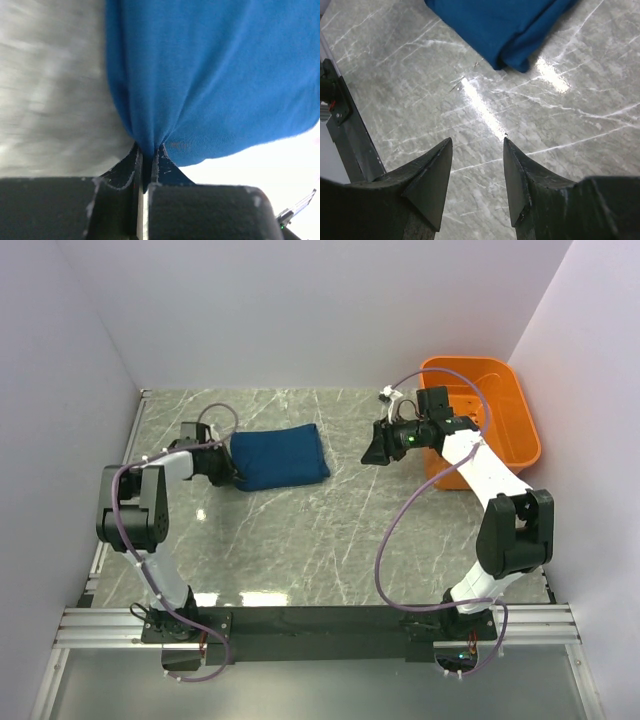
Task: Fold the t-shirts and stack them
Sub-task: Neatly place the folded tshirt to the corner
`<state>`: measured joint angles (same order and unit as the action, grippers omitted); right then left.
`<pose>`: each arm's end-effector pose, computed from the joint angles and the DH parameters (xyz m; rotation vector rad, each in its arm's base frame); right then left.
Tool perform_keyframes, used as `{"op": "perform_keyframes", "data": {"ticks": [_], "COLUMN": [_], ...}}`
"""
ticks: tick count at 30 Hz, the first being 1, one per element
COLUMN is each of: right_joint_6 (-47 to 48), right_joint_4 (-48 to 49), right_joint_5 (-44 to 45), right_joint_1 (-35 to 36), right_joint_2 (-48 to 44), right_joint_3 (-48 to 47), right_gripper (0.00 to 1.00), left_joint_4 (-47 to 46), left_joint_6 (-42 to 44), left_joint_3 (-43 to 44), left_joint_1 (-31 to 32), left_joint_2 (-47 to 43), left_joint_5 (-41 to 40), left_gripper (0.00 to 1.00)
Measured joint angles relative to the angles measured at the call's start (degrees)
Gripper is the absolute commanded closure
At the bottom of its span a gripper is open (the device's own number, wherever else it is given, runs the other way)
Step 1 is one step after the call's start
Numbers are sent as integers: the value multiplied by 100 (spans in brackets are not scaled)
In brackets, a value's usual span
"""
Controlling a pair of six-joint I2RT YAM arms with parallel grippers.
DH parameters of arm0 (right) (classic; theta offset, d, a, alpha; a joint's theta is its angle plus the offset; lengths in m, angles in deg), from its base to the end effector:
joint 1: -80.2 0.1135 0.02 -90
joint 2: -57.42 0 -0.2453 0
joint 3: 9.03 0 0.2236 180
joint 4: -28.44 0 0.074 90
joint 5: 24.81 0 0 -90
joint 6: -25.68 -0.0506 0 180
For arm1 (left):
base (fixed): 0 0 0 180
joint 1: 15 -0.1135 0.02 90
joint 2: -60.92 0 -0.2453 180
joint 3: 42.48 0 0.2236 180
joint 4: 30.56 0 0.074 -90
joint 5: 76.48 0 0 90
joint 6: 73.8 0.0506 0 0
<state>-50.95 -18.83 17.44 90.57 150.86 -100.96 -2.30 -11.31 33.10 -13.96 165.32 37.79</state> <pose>0.3173 0.0961 0.2712 -0.8245 2.1124 0.9677 0.3418 -0.0270 0.1425 -0.4336 2.5636 -0.7298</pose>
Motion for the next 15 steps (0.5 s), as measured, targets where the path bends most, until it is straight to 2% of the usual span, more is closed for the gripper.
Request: {"op": "perform_keyframes", "data": {"ticks": [8,15], "right_joint_6": [-4,-2], "right_joint_4": [37,44], "right_joint_5": [-129,-195], "right_joint_1": [-68,-68], "right_joint_2": [0,0], "right_joint_3": [74,94], "right_gripper": [48,48], "left_joint_4": [678,1141], "left_joint_6": [487,887], "left_joint_3": [669,1252], "left_joint_1": [-918,-2033], "left_joint_2": [262,505], "left_joint_5": [-310,-728], "left_gripper": [99,99]}}
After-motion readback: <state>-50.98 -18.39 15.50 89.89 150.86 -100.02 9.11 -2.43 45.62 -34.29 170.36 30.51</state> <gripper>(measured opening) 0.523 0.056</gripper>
